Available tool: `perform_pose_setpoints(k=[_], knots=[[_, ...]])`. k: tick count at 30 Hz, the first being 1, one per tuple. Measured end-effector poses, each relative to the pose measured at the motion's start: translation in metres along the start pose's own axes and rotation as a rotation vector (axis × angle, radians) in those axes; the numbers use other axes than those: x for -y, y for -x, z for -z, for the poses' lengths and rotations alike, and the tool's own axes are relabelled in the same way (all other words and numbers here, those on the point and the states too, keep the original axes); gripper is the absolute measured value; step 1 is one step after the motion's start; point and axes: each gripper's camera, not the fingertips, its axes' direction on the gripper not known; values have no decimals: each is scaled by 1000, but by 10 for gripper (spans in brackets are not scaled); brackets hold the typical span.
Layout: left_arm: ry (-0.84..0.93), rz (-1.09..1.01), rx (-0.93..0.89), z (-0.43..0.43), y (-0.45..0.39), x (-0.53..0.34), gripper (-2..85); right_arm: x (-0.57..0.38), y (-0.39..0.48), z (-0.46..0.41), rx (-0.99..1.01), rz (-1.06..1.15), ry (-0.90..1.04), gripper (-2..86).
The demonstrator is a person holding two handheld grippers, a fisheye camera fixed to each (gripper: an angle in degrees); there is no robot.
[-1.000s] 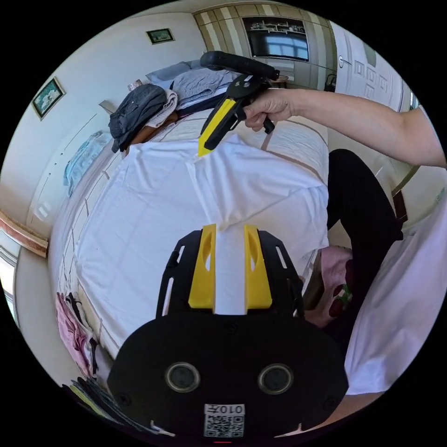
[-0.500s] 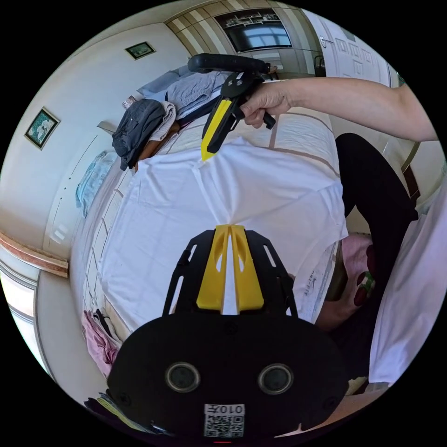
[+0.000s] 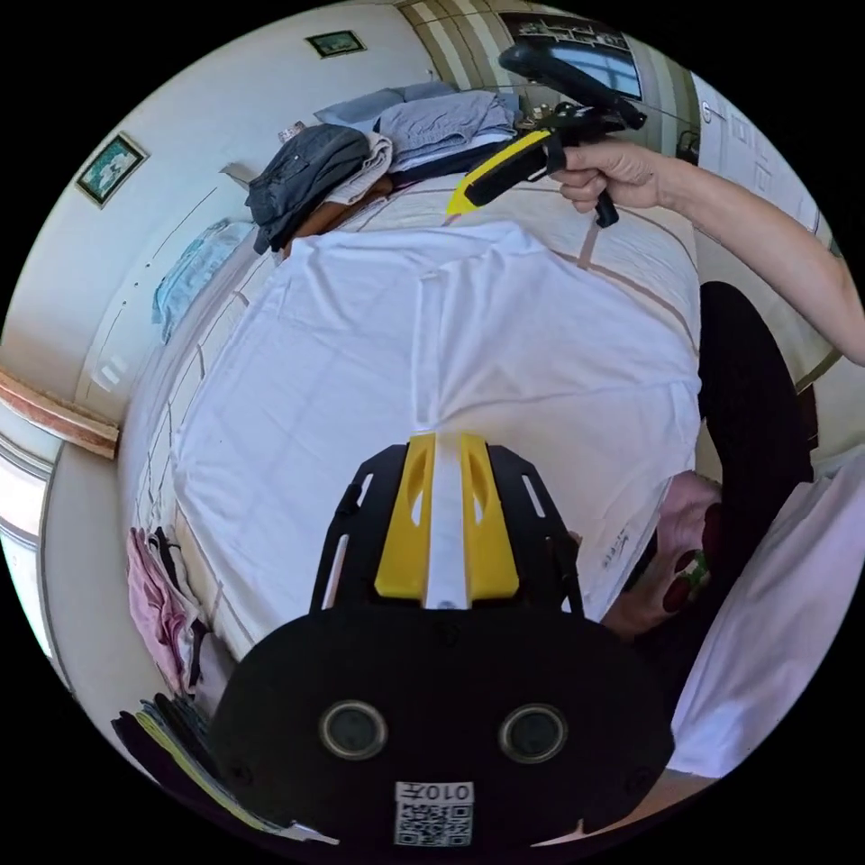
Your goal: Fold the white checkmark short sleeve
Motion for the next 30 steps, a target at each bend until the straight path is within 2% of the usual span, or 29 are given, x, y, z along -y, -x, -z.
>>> perform_pose_setpoints(k=[4, 7, 11, 15, 19, 21, 26, 30], knots=[[-132, 70, -178, 23, -14, -22, 54, 3, 24, -8, 37, 94, 119, 35], [-113, 41, -185, 19, -33, -28, 59, 3, 30, -44, -32, 95, 312, 40], [-156, 123, -188, 35, -24, -63, 63, 0, 7, -26, 73, -56, 207, 39], [-181, 348, -45, 70, 2, -143, 71, 29, 40, 5, 56, 50, 88, 50], [-88, 641, 327, 102, 22, -238, 76, 100, 115, -16, 106, 273, 135, 60], [-50, 700, 382, 103, 30, -267, 77, 135, 153, -42, 148, 366, 168, 67], [18, 668, 389, 93, 44, -298, 76, 230, 273, -135, 245, 603, 313, 77], [48, 596, 519, 95, 44, -300, 60, 278, 337, -182, 299, 659, 364, 76]])
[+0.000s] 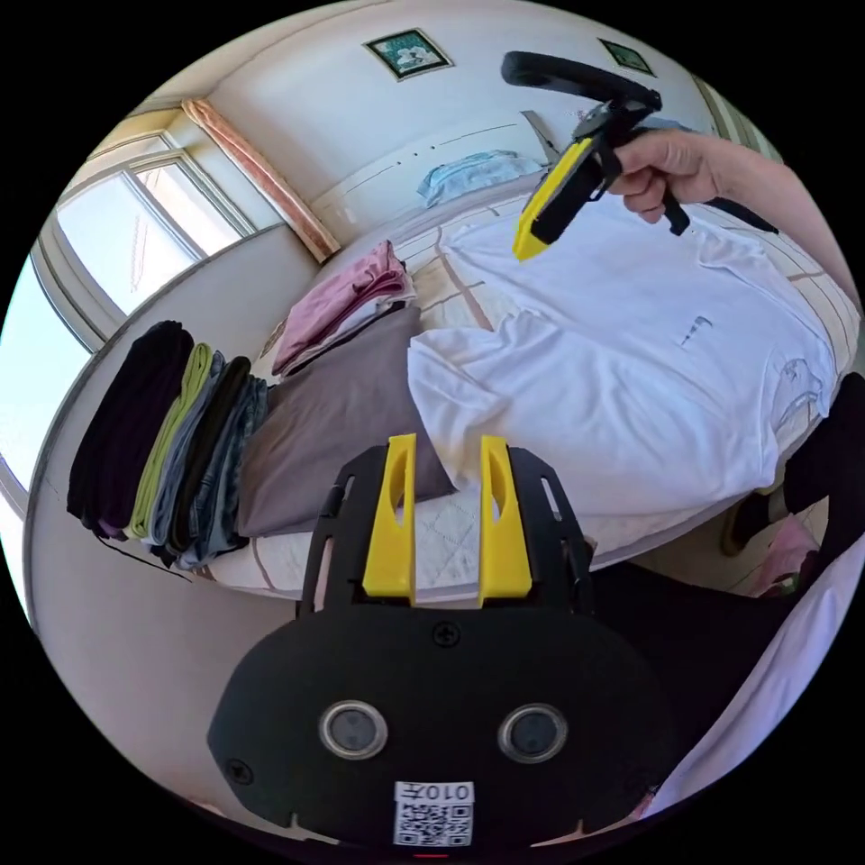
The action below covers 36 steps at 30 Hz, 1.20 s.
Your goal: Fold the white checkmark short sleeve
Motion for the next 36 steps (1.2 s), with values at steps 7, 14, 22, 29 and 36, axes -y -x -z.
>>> perform_pose_setpoints(k=[7, 14, 22, 29, 36], knots=[[-45, 31, -91, -2, 30, -3, 9, 61, -3, -56, 26, -45, 146, 67], [-65, 269, -397, 4, 100, -11, 0, 0, 4, 10, -85, -164, -131, 80], [-131, 327, -764, 32, 145, 68, 0, -138, 36, 62, -118, -334, -314, 70], [-30, 59, -678, 39, 53, 161, 7, -254, 49, 61, -107, -541, -344, 64], [152, -289, -607, 14, -57, 188, 63, -313, 48, 69, -82, -681, -408, 64]])
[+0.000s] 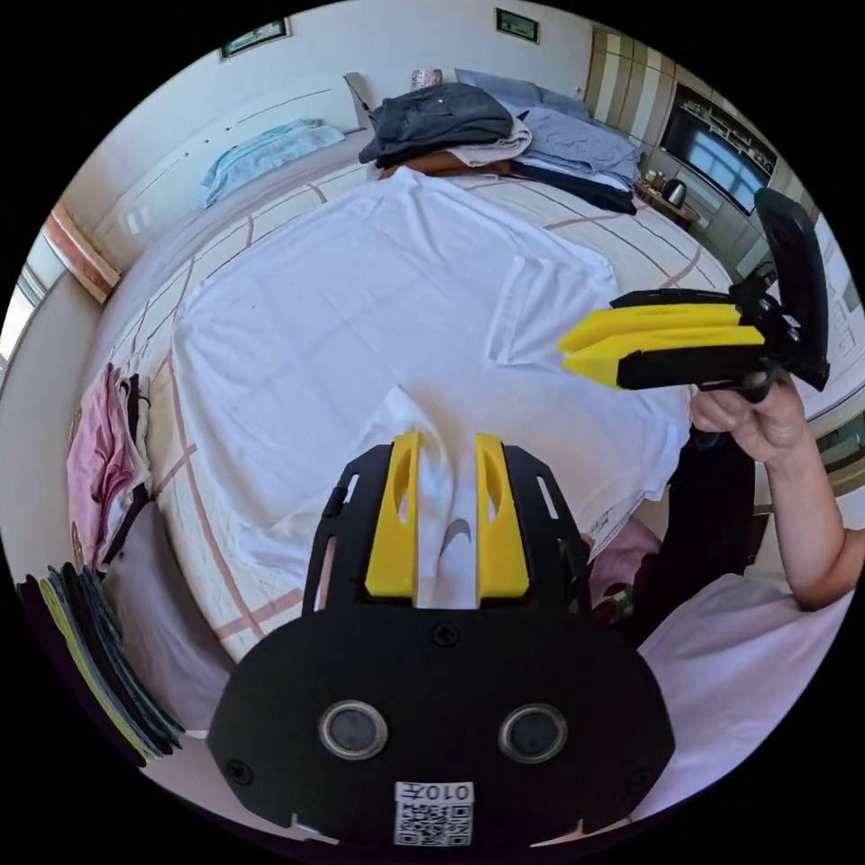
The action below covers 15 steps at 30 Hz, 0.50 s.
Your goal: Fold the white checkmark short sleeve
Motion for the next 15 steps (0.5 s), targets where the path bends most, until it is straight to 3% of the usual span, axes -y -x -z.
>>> perform_pose_setpoints(k=[4, 7, 10, 15], knots=[[-146, 1, -53, 41, 14, -23, 79, 1, 5, -10, 5, 11, 3, 68], [-230, -47, 112, 79, 28, -52, 85, 12, 10, -33, 4, 18, 39, 77], [-183, -208, 249, 77, 44, -68, 91, 27, 12, -61, 23, -6, 71, 84], [-133, -447, 191, 52, 59, -63, 96, 44, 6, -92, 24, -80, 113, 88]])
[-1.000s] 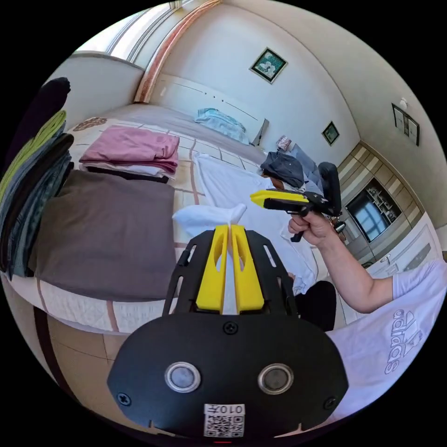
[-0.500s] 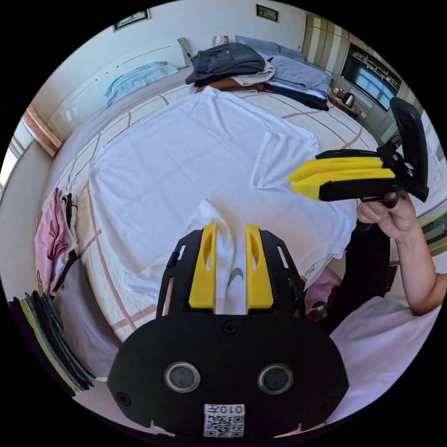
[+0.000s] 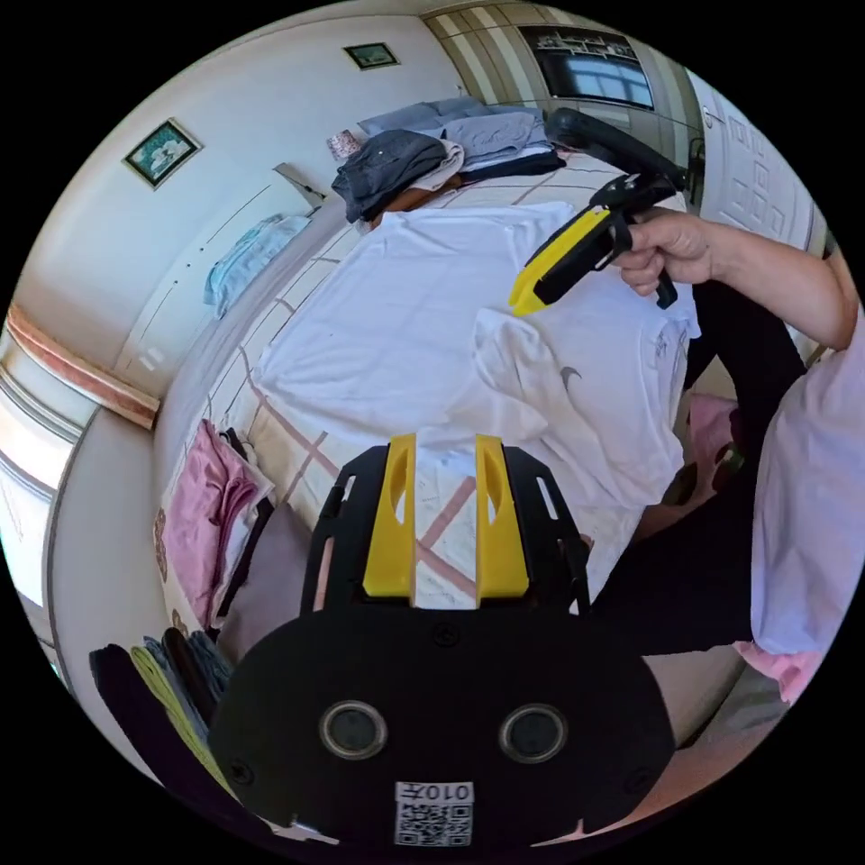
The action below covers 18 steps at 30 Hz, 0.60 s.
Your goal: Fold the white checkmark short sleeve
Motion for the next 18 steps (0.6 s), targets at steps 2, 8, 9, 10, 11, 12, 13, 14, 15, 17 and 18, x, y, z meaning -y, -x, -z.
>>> perform_pose_setpoints(k=[2, 8, 9, 10, 11, 12, 13, 14, 15, 17, 18], knots=[[1, -105, -12, -8, -4, 5, 97, 3, -5, -4, 9, -26, 7, 87], [-39, -224, -99, -11, 7, 19, 97, 17, -15, -18, 41, -66, 30, 72], [-58, -234, -135, -8, 11, 22, 97, 18, -15, -21, 40, -64, 40, 67], [-63, -244, -157, -7, 14, 26, 96, 20, -14, -26, 37, -59, 60, 56], [-61, -245, -162, -7, 15, 27, 96, 22, -12, -26, 31, -66, 59, 44], [-61, -248, -181, -6, 19, 30, 96, 22, -11, -25, 26, -64, 51, 43], [-66, -254, -203, -4, 22, 32, 95, 21, -9, -23, 18, -58, 34, 40], [-69, -253, -207, -3, 24, 33, 95, 21, -9, -22, 16, -57, 27, 39], [-71, -249, -210, -2, 27, 34, 94, 22, -9, -21, 17, -59, 28, 39], [-77, -251, -226, 0, 31, 35, 93, 23, -11, -23, 16, -69, 39, 38], [-81, -246, -237, 1, 34, 36, 92, 22, -12, -23, 16, -72, 42, 38]])
